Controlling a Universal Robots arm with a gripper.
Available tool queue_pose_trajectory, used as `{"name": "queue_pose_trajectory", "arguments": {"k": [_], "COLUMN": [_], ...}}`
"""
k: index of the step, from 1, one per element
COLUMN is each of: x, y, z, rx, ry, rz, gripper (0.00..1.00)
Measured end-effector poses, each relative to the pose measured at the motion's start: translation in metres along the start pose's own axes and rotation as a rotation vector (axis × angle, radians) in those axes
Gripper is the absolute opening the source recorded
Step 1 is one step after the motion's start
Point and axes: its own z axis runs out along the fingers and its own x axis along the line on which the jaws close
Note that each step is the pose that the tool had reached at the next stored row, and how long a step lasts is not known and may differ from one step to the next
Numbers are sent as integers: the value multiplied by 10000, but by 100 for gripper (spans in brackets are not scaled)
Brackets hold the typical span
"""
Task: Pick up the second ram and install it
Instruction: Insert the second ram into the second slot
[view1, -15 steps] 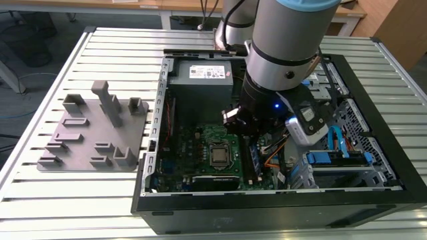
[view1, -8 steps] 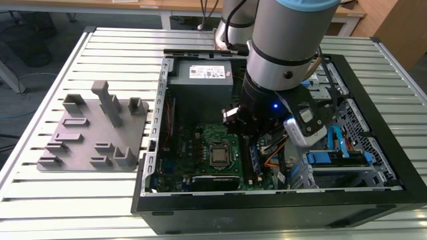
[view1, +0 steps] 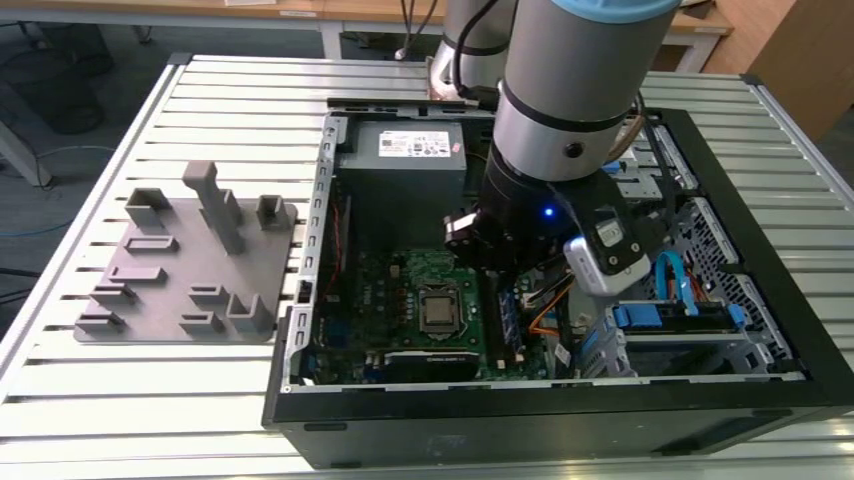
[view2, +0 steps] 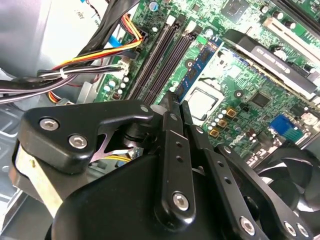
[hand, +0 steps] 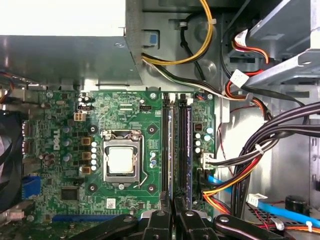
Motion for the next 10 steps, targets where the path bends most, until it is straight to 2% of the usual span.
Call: {"name": "queue_pose_trajectory", "arguments": {"k": [10], "x": [0], "y": [0], "z": [1], "rx": [11], "ry": [-9], "rz": [579], "gripper": [14]}}
